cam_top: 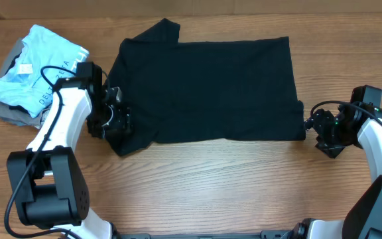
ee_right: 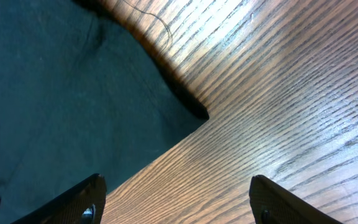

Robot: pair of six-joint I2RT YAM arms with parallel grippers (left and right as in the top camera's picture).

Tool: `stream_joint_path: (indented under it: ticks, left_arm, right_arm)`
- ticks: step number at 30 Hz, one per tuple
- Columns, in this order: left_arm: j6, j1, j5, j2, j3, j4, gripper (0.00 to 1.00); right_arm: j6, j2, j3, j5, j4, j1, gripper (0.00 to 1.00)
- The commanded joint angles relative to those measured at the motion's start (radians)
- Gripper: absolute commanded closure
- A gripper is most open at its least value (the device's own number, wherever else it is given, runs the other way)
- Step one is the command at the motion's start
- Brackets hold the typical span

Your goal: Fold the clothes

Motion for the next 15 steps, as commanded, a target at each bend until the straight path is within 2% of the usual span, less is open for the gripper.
stream_joint_path:
  ticks: [1, 5, 9, 14, 15]
  left_arm:
    - [0.021, 0.003, 0.058, -0.017, -0.046, 0.019, 0.48]
    - [0.037, 0.004, 0.055, -0.017, -0.056, 0.043, 0.94]
    - [0.066, 0.037, 0.027, -0.017, -0.014, 0.042, 0.96]
    - [0.067, 0.111, 0.022, -0.017, 0.080, 0.056, 0.96]
    - [0.067, 0.125, 0.025, -0.017, 0.097, 0.061, 0.96]
  right_arm:
    - [-0.011, 0.001, 0.026, 0.010, 0.005, 0.002, 0.22]
    - [-0.011, 0.001, 0.026, 0.024, 0.012, 0.002, 0.22]
    - [-0.011, 0.001, 0.025, 0.032, 0.047, 0.002, 0.24]
    - [-0.019, 0.003, 0.006, 0.033, 0.114, 0.004, 0.43]
    - [-0.019, 0.005, -0.005, 0.035, 0.125, 0.004, 0.43]
